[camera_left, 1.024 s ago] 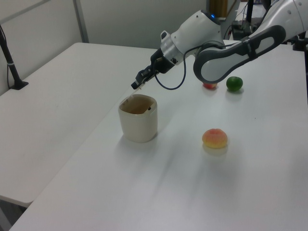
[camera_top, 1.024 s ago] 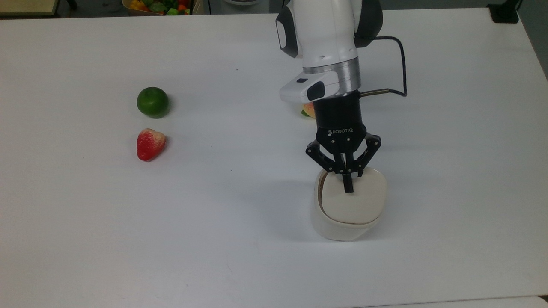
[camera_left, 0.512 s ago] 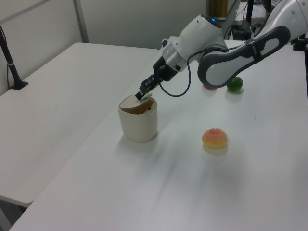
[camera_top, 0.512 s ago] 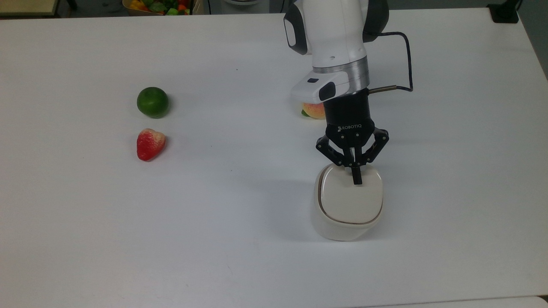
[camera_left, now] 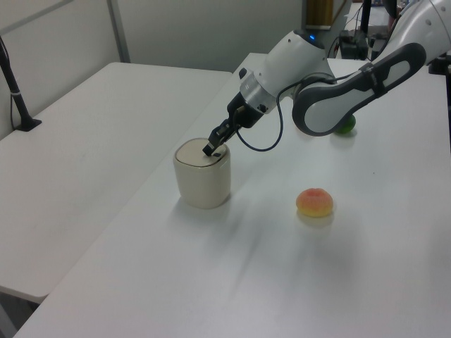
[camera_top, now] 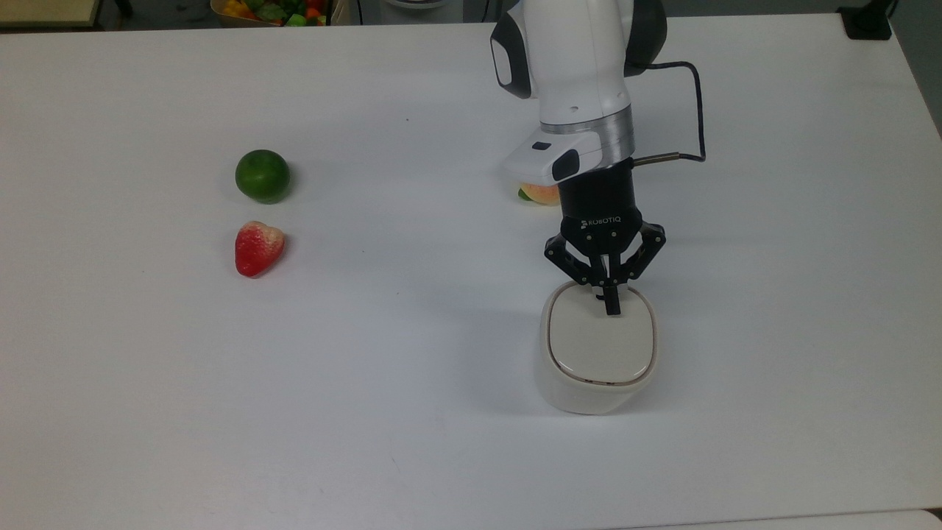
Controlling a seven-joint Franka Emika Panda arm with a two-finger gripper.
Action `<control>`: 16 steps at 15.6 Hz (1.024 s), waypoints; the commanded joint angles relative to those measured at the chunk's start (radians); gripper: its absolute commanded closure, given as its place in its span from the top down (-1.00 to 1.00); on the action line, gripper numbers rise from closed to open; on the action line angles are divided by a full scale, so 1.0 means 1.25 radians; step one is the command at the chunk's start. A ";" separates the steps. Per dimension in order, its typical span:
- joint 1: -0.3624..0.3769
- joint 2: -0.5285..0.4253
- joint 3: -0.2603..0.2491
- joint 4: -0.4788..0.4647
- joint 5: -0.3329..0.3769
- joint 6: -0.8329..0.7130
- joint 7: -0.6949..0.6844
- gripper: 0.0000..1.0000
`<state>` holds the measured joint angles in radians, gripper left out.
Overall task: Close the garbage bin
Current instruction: 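Push the flip lid down with the gripper until it shuts, then lift the gripper up off the closed bin lid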
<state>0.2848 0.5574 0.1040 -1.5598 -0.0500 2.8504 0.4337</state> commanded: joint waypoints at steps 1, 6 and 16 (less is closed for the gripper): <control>0.000 -0.018 -0.001 -0.038 -0.018 -0.020 -0.007 -1.00; 0.000 -0.012 0.000 -0.042 -0.035 -0.020 -0.006 -1.00; -0.018 -0.090 0.000 -0.037 -0.023 -0.121 -0.003 -1.00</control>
<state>0.2786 0.5379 0.1048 -1.5642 -0.0747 2.7966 0.4332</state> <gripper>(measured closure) 0.991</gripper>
